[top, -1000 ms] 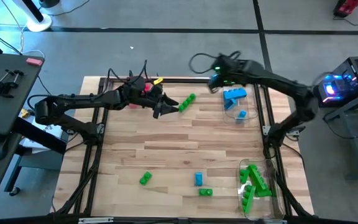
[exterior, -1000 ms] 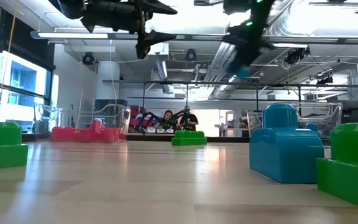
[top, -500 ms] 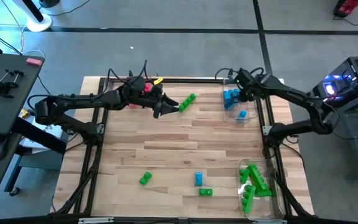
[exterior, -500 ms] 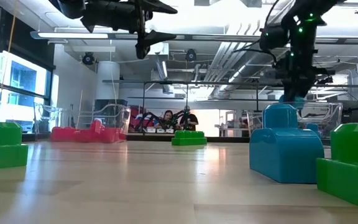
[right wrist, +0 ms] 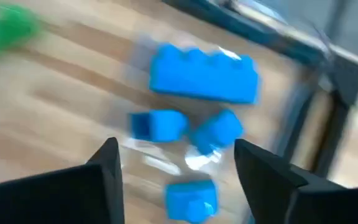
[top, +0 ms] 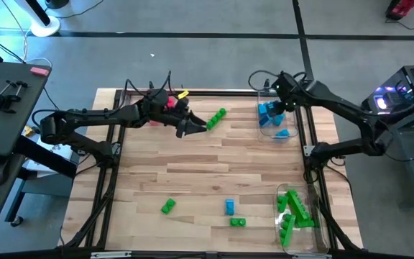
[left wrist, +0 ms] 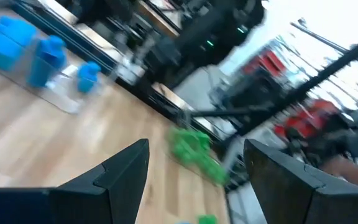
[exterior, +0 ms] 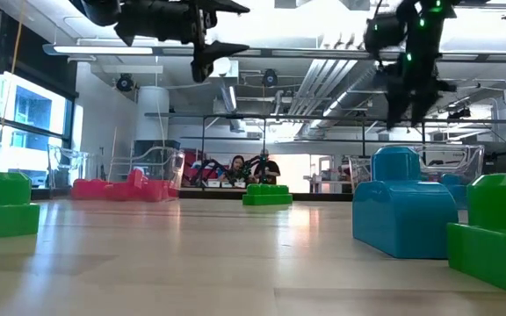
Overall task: Sort blocks
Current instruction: Put the blue game piece into the top right transparent bin
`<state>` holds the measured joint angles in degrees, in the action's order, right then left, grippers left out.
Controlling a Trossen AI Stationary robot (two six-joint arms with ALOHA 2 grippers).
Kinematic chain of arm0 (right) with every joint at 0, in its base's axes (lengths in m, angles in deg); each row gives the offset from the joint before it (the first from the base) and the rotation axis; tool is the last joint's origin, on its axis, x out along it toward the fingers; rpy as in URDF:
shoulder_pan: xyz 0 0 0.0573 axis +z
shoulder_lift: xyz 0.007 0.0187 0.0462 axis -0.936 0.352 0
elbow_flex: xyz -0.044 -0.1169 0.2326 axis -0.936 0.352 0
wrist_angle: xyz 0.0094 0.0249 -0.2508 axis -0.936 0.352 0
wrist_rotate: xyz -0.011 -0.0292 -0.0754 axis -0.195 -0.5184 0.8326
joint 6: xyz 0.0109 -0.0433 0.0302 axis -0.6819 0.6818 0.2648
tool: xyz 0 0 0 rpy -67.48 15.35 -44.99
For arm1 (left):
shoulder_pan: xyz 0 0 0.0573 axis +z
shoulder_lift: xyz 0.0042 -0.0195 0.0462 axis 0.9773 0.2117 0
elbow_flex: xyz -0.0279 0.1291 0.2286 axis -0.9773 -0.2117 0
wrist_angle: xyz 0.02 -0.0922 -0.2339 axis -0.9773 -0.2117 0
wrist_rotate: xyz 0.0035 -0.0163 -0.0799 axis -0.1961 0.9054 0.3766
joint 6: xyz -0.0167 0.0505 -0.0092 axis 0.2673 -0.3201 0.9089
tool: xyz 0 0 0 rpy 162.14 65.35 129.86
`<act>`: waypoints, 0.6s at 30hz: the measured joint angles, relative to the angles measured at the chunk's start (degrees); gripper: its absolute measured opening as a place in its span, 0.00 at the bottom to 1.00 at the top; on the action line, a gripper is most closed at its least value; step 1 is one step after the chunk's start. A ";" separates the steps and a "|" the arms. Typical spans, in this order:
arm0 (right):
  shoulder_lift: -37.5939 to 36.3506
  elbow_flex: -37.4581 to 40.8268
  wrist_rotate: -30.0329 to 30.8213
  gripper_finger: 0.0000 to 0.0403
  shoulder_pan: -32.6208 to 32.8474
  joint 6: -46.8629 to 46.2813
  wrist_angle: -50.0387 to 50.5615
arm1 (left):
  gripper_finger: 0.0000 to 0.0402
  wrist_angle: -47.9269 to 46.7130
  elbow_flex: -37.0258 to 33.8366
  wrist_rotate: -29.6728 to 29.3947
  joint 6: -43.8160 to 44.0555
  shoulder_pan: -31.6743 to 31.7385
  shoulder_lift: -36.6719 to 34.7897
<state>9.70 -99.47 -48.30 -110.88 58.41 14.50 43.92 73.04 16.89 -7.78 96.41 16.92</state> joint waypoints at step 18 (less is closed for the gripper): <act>0.02 -5.07 -30.48 0.50 37.92 3.61 -25.27 | 0.62 -9.83 0.00 -5.19 4.88 -11.08 0.02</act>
<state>9.73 -104.54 -78.78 -72.96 62.02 -10.77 34.08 73.04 11.70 -2.91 85.33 16.94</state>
